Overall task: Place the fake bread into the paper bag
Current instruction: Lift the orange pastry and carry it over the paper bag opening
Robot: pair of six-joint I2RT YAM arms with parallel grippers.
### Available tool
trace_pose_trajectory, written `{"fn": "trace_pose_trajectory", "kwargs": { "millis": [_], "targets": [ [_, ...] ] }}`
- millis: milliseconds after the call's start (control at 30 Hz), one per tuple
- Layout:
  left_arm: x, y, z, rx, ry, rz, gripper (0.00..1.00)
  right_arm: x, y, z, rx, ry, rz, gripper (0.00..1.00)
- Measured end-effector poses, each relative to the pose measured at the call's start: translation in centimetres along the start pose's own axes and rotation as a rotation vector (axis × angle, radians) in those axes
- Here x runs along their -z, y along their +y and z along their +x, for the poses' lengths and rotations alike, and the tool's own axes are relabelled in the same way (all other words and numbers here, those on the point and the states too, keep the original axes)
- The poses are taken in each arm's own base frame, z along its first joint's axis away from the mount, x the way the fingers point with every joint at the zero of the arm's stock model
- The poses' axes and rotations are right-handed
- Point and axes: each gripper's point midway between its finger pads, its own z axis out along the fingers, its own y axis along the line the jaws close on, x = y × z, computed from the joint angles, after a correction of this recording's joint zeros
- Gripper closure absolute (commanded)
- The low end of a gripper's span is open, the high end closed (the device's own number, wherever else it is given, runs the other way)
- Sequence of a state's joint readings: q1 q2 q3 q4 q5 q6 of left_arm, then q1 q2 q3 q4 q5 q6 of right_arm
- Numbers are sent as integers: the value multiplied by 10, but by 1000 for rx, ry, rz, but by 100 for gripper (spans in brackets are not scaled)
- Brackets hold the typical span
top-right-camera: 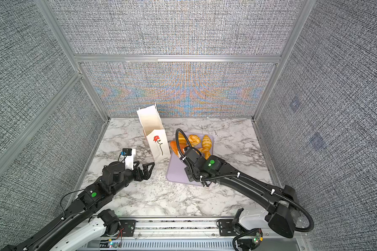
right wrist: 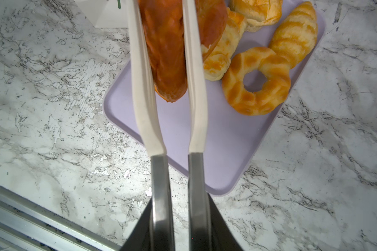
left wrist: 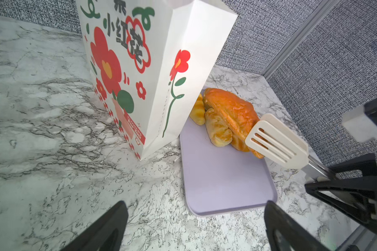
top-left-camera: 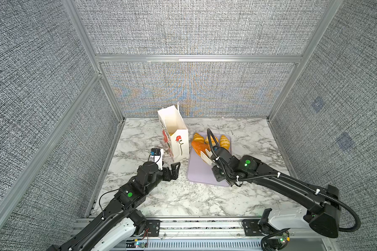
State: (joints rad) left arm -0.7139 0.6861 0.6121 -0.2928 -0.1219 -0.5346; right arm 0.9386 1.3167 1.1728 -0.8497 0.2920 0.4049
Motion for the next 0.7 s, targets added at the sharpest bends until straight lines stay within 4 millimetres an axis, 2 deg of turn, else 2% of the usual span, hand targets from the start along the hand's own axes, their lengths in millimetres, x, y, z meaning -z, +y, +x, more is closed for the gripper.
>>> {"fn": "trace_pose_trajectory", "kwargs": {
  "millis": [167, 700],
  "targets": [
    [2, -3, -11, -33, -22, -1, 1, 9, -4, -8, -3, -26, -6, 69],
    [8, -17, -36, -120, -49, 12, 1, 55, -4, -45, -21, -175, -67, 69]
  ]
}}
